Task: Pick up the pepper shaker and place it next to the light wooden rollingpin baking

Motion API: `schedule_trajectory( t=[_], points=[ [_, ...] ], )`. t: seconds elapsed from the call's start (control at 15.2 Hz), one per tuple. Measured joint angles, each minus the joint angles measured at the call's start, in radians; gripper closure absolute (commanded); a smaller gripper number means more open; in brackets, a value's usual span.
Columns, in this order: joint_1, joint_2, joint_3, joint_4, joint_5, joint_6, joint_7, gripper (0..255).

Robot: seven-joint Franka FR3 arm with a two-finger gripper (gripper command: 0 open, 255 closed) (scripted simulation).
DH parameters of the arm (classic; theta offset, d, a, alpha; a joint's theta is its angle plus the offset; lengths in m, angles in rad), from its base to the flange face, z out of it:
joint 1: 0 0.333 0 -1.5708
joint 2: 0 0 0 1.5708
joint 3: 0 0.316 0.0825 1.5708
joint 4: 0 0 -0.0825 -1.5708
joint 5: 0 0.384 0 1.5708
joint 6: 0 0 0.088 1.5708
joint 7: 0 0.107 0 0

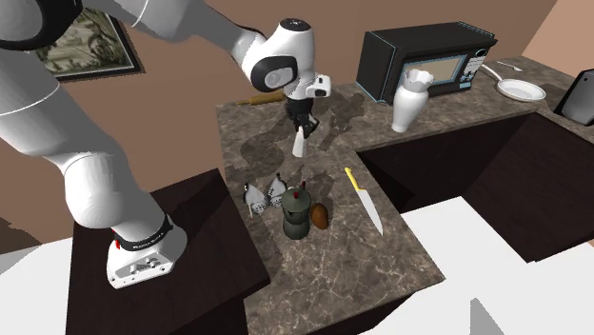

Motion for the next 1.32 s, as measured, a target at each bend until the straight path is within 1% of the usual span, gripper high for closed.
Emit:
schedule_trajectory(
  t=[0.26, 0.4, 0.59, 0.86, 1.12, 1.32],
  points=[
    [0.043, 0.008, 0.050, 0.015, -0.016, 0.002, 0.104, 255],
    [0.067, 0.044, 0.078, 0.054, -0.027, 0.003, 0.163, 255],
    [0.101, 0.066, 0.112, 0.080, -0.044, 0.005, 0.244, 255],
    [0.150, 0.140, 0.154, 0.174, -0.079, -0.010, 0.358, 255],
    [0.204, 0.189, 0.188, 0.238, -0.114, -0.021, 0.469, 255],
    [0.243, 0.253, 0.206, 0.323, -0.145, -0.042, 0.545, 255]
  ],
)
